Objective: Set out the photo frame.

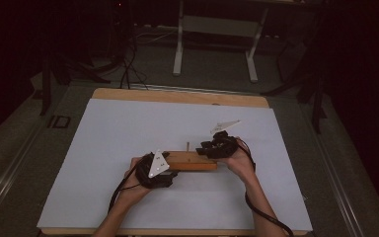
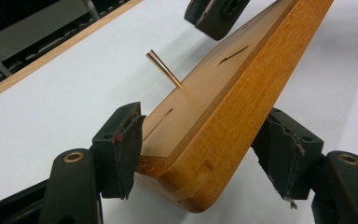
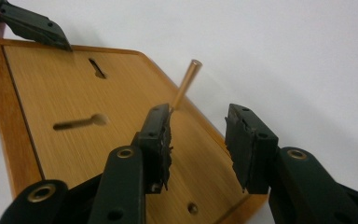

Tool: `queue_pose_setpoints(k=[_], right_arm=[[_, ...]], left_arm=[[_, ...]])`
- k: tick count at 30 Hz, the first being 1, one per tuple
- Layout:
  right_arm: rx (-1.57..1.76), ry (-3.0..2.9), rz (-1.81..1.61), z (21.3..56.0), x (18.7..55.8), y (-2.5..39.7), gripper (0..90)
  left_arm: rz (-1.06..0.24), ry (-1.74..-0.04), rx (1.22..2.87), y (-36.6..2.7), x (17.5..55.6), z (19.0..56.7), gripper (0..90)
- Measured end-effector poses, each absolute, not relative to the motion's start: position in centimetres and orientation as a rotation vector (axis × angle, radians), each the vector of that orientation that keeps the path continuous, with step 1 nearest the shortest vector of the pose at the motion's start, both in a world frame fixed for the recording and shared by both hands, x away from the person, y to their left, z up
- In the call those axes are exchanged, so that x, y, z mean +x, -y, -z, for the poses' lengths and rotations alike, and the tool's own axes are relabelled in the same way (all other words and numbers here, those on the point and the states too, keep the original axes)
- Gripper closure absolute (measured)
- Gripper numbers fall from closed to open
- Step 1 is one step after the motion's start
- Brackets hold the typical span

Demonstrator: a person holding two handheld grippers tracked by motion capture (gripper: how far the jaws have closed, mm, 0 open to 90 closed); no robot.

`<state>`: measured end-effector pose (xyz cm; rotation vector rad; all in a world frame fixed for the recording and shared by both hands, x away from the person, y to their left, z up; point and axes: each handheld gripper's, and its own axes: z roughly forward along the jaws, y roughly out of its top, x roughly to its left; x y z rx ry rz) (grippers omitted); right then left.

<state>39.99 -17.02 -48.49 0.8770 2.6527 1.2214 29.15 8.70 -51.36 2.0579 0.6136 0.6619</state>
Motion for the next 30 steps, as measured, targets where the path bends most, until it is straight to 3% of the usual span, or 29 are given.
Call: queue_pose_setpoints(k=[30], right_arm=[[0.910, -2.554, -1.251, 48.2, 38.3, 20.9, 61.2]], left_arm=[[-0.656, -0.631, 2.045, -8.8, 29.3, 51.2, 34.5]])
